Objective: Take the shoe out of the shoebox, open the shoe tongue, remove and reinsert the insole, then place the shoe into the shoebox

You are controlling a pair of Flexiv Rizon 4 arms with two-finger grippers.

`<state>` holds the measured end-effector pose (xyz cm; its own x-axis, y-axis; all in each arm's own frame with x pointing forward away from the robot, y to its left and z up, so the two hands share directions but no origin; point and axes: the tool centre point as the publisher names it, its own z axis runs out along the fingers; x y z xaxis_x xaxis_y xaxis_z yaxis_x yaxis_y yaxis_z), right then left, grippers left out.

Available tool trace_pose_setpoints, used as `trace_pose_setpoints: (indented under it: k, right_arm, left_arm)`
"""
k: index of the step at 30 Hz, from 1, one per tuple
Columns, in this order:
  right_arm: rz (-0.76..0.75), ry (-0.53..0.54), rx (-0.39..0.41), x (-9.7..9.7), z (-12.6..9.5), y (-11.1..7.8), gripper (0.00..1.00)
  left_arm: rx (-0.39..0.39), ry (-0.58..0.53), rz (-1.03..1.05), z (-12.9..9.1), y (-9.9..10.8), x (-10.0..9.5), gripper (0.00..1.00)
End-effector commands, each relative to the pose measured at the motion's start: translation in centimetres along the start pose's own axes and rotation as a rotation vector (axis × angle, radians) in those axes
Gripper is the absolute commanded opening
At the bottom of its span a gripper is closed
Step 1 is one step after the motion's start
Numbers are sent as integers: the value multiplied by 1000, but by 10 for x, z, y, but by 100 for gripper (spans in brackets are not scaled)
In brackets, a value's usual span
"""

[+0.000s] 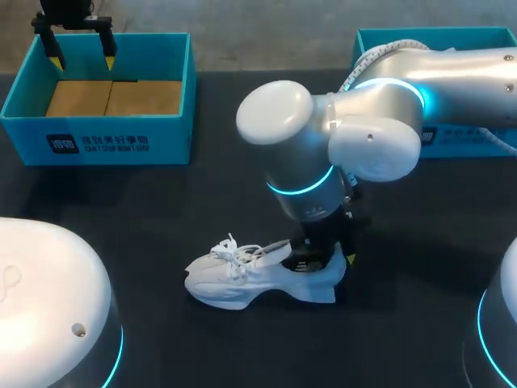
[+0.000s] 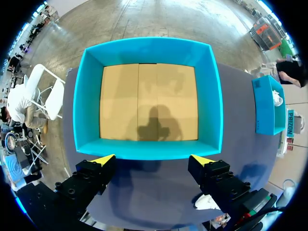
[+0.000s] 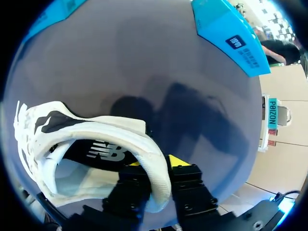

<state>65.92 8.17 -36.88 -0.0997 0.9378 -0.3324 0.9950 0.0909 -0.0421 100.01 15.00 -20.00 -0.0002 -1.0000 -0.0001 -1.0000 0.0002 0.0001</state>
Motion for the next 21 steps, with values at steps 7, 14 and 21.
trace_pose_setpoints:
  k: [7, 14, 21]
  right_arm:
    - [39, 85, 5, -8, -23, -1, 100]
    - [-4, 154, -29, -26, -56, -5, 100]
    - [-108, 334, -109, -48, -72, -6, 100]
  left_arm:
    - [0, 0, 0, 0, 0, 0, 100]
    - [0, 0, 0, 0, 0, 0, 100]
    - [0, 0, 0, 0, 0, 0, 100]
